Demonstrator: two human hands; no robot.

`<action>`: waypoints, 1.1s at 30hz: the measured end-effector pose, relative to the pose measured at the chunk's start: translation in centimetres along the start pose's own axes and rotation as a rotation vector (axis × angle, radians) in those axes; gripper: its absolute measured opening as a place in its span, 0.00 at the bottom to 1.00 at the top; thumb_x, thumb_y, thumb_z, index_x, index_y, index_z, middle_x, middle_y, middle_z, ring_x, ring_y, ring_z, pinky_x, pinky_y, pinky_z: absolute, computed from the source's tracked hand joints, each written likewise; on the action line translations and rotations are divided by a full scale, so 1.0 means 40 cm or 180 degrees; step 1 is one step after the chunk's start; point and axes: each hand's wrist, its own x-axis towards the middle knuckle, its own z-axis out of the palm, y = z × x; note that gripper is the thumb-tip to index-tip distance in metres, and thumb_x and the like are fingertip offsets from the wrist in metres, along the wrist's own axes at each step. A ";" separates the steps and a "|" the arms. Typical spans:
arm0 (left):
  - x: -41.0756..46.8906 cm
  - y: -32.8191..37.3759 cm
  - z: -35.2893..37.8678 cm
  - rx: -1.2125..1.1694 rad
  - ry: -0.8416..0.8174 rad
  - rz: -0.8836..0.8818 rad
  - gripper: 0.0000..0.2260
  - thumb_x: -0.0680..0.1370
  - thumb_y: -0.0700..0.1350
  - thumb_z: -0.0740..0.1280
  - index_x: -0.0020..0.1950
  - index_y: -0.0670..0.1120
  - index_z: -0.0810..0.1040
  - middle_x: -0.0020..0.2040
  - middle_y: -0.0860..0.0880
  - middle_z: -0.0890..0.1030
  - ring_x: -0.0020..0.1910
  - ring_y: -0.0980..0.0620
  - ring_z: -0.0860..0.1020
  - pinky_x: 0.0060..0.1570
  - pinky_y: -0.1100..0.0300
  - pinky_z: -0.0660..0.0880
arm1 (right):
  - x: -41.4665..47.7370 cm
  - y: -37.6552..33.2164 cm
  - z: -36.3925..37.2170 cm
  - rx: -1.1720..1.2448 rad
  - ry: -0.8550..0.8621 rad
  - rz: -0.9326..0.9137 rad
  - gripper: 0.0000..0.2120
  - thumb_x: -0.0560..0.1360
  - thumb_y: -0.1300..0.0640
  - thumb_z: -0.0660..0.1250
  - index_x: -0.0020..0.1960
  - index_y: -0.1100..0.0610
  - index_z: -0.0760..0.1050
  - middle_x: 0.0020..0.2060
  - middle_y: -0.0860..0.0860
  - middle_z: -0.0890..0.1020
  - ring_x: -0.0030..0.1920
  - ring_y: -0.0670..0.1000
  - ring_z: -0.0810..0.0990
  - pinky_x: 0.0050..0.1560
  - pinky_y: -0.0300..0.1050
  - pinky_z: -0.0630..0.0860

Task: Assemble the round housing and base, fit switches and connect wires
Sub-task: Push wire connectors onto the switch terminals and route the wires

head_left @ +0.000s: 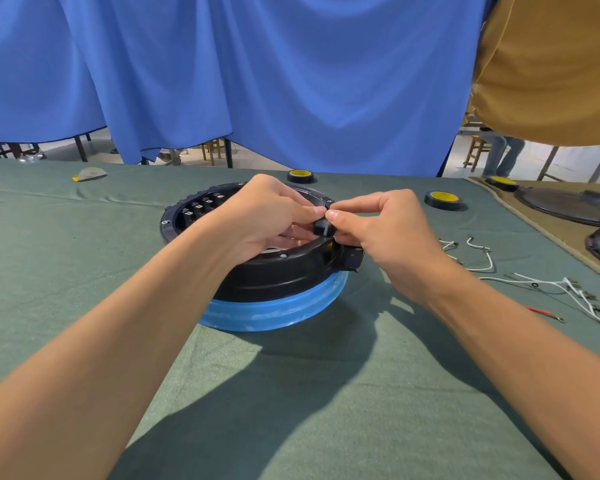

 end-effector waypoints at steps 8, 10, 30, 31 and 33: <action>0.005 -0.002 0.006 0.0217 0.0080 -0.0021 0.05 0.76 0.42 0.73 0.41 0.43 0.84 0.32 0.49 0.84 0.32 0.55 0.82 0.33 0.66 0.78 | -0.001 -0.004 0.004 -0.0047 -0.0055 0.0097 0.04 0.67 0.51 0.73 0.34 0.49 0.84 0.35 0.53 0.85 0.43 0.57 0.85 0.51 0.60 0.80; 0.007 -0.004 0.006 0.0316 0.0093 -0.0019 0.05 0.76 0.43 0.73 0.41 0.43 0.84 0.32 0.49 0.83 0.31 0.55 0.80 0.34 0.65 0.78 | -0.003 -0.004 0.004 -0.0136 -0.0041 0.0101 0.04 0.68 0.51 0.73 0.35 0.50 0.84 0.36 0.52 0.85 0.45 0.57 0.84 0.53 0.60 0.79; 0.007 -0.012 0.016 0.1747 0.0254 0.0489 0.06 0.78 0.49 0.70 0.44 0.49 0.84 0.39 0.50 0.84 0.41 0.50 0.81 0.41 0.56 0.79 | -0.032 -0.002 0.005 0.0206 0.0105 0.0461 0.05 0.69 0.57 0.76 0.44 0.52 0.83 0.38 0.55 0.84 0.38 0.51 0.82 0.41 0.44 0.79; 0.001 -0.012 0.021 0.2029 0.0365 0.0659 0.06 0.79 0.48 0.68 0.47 0.49 0.84 0.45 0.49 0.85 0.47 0.48 0.81 0.48 0.52 0.80 | -0.038 0.008 0.011 -0.0045 0.0237 0.0273 0.04 0.70 0.55 0.75 0.44 0.51 0.84 0.39 0.53 0.83 0.40 0.51 0.81 0.45 0.47 0.79; -0.015 -0.009 0.036 0.2613 0.0700 0.1130 0.08 0.78 0.41 0.65 0.54 0.48 0.83 0.53 0.47 0.82 0.54 0.44 0.78 0.55 0.48 0.77 | -0.052 0.027 0.017 -0.0744 0.0540 -0.0341 0.04 0.73 0.53 0.73 0.47 0.49 0.84 0.43 0.50 0.81 0.45 0.50 0.79 0.49 0.47 0.76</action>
